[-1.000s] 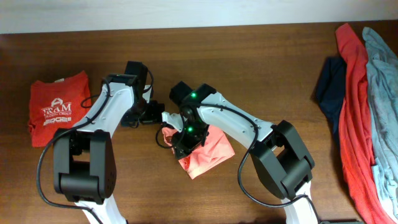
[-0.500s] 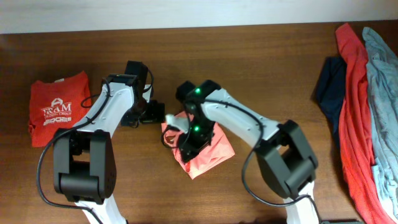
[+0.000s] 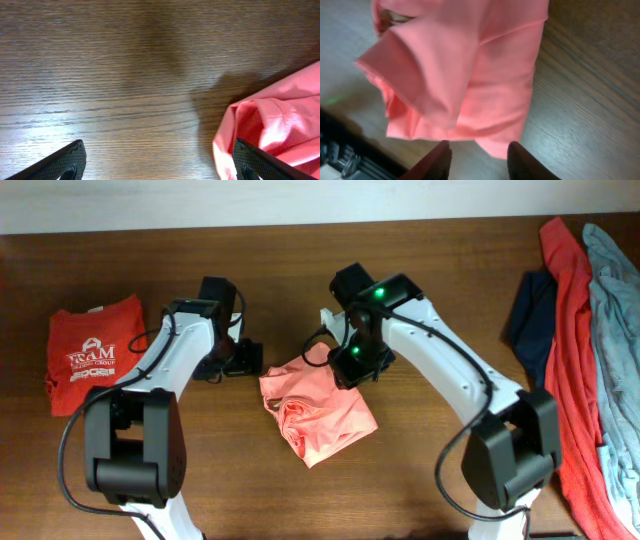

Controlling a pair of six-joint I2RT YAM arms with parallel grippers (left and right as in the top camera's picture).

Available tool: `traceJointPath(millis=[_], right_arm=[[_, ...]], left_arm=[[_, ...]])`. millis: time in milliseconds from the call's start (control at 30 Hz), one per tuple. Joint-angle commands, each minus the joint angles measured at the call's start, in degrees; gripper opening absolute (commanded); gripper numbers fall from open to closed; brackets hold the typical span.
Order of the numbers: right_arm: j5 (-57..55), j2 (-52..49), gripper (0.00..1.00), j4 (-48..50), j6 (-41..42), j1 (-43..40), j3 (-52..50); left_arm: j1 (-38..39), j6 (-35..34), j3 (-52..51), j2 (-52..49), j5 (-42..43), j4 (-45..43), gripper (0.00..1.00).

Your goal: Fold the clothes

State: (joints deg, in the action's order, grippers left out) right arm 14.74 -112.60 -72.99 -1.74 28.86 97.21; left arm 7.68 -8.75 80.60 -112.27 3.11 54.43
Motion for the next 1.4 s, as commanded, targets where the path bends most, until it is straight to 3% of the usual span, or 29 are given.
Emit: traceJointPath(millis=[0,433,933,1267,1367], right_arm=[[-1.4,-2.4,0.39,3.0,1.9,0.3,-2.9],[2.8,-5.9,0.38,10.6,2.2,1.3,-7.2],[7.1,-6.0,0.44,24.9,2.0,11.2,-7.2],[7.8,-5.9,0.44,22.2,2.0,12.3,-7.1],[10.8,-5.9,0.44,21.5,2.0,12.4,-6.9]], left_arm=[[-1.3,0.5,1.2,1.4,-0.6,0.2,0.93],[-1.5,0.5,1.2,1.4,-0.6,0.1,0.93],[-1.5,0.5,1.2,1.4,-3.0,0.5,0.93],[-1.5,0.5,1.2,1.4,-5.0,0.6,0.93],[-1.5,0.5,1.2,1.4,-9.0,0.8,0.93]])
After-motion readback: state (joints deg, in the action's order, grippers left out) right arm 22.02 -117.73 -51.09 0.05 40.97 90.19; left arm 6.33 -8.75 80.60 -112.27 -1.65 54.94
